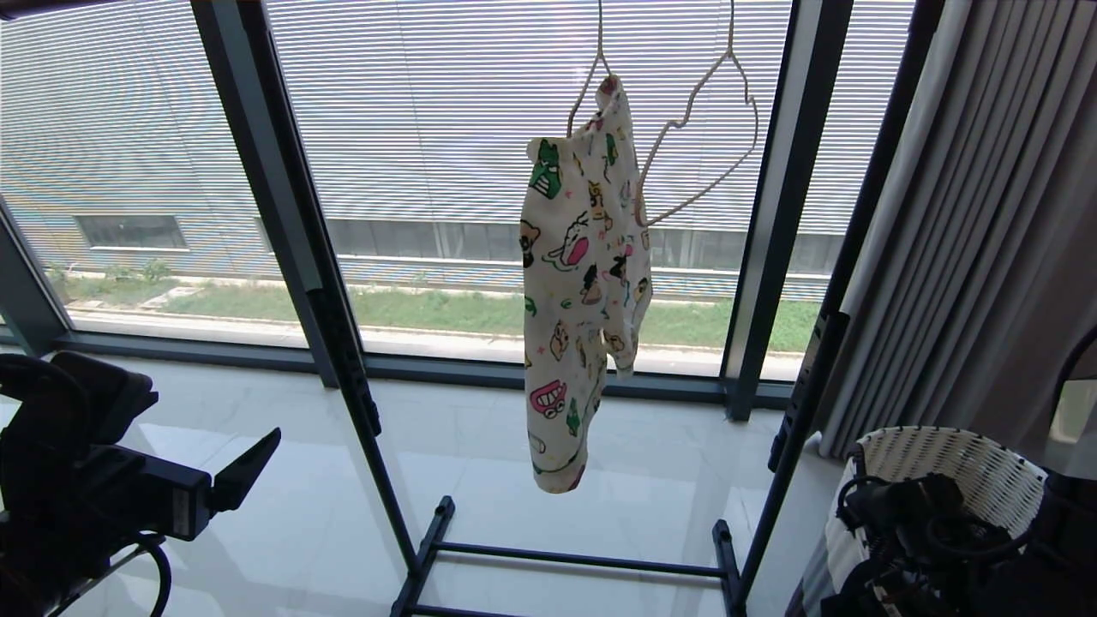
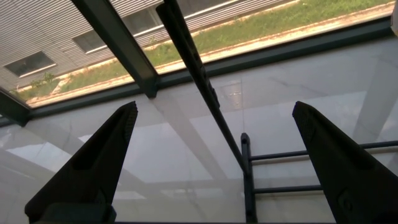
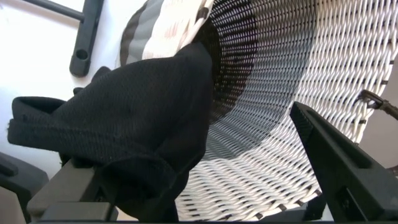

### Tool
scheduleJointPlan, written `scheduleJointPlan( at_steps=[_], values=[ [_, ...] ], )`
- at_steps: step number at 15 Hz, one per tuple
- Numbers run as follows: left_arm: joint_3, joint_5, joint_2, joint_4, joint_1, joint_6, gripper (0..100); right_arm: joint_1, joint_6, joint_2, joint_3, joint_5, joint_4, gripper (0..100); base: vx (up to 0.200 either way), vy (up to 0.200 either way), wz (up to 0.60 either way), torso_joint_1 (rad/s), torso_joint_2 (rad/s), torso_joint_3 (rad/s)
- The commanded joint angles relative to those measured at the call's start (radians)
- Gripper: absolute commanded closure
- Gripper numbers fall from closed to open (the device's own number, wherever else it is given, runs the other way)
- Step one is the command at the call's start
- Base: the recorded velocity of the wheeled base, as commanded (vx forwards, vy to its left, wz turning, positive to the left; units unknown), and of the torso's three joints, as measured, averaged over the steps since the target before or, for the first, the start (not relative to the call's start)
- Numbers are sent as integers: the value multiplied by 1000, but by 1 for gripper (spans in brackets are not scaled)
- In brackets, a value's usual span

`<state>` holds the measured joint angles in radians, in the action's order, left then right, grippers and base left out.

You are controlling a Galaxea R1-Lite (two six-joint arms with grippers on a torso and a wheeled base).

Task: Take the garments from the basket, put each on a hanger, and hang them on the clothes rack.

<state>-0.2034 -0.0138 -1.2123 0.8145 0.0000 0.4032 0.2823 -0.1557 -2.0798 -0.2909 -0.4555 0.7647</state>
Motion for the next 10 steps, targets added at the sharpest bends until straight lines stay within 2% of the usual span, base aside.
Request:
scheduleJointPlan(
  at_steps=[1,5,8,10],
  values=[
    [1,0,2,0,0,0,0,5,-1,-6,4,0,1,0,0,0,0,0,0,0],
    [18,0,5,0,0,0,0,24,1,64,12,6,1,0,0,0,0,0,0,0],
    [18,0,14,0,0,0,0,17,7,41,48,1,2,0,0,0,0,0,0,0],
    [15,0,22,0,0,2,0,17,15,14,42,1,47,0,0,0,0,0,0,0]
  ],
)
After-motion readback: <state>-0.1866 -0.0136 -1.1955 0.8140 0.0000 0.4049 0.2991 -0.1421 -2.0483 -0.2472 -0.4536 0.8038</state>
